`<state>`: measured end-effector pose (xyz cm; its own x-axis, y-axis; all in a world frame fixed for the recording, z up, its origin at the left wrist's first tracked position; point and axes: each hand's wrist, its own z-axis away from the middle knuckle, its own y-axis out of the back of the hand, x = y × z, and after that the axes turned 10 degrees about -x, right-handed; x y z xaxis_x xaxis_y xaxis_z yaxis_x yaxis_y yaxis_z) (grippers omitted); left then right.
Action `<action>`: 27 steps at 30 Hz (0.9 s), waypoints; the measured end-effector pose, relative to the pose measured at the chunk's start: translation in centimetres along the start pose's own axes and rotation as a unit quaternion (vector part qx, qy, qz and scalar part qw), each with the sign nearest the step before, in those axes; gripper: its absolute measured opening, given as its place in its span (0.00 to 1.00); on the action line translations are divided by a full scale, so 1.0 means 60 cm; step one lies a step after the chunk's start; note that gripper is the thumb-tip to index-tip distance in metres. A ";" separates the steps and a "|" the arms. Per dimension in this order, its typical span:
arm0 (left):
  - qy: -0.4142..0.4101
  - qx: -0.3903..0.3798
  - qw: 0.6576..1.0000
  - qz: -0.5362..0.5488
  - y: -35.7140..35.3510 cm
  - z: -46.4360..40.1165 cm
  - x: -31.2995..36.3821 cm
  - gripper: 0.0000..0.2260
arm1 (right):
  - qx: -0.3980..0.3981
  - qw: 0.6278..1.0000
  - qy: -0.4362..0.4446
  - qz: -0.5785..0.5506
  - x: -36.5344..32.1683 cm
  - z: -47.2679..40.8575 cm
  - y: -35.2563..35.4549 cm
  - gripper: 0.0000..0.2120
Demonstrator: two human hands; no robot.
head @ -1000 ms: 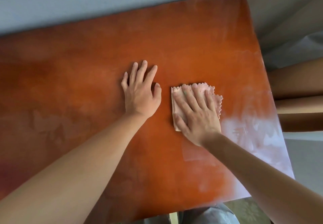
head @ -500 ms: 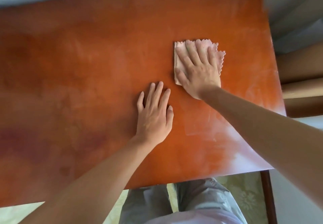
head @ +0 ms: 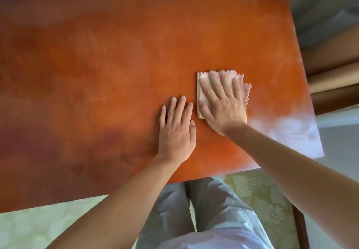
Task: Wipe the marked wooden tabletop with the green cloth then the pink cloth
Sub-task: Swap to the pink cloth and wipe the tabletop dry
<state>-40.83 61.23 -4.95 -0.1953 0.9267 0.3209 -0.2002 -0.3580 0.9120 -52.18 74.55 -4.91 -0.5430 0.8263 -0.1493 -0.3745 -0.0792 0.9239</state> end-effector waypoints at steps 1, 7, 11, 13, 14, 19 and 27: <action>-0.003 0.002 1.000 0.003 -0.003 0.009 -0.001 0.24 | 0.004 1.000 0.002 -0.005 -0.004 0.019 -0.010 0.31; -0.016 0.017 0.999 -0.023 -0.026 0.035 -0.007 0.24 | 0.048 0.998 -0.007 -0.027 -0.038 0.154 -0.080 0.30; -0.018 0.025 0.999 -0.022 -0.025 0.035 -0.006 0.24 | 0.047 0.998 -0.026 -0.030 -0.048 0.172 -0.093 0.30; -0.020 0.029 0.999 -0.014 -0.025 0.034 -0.006 0.24 | 0.047 0.998 -0.019 -0.020 -0.043 0.168 -0.092 0.30; -0.020 0.032 0.999 -0.006 -0.024 0.034 -0.006 0.24 | 0.046 0.999 -0.012 -0.013 -0.040 0.165 -0.091 0.30; -0.041 0.036 0.998 0.038 -0.018 0.040 -0.010 0.27 | 0.053 0.999 0.003 -0.002 -0.028 0.150 -0.088 0.30; -0.043 0.054 0.996 0.051 -0.015 0.043 -0.010 0.26 | 0.056 0.998 -0.003 -0.027 -0.079 0.187 -0.106 0.29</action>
<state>-38.08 61.28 -5.31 -0.1245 0.8943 0.4298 -0.0772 -0.4406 0.8944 -38.77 77.39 -6.11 -0.5194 0.8312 -0.1983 -0.3159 0.0288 0.9484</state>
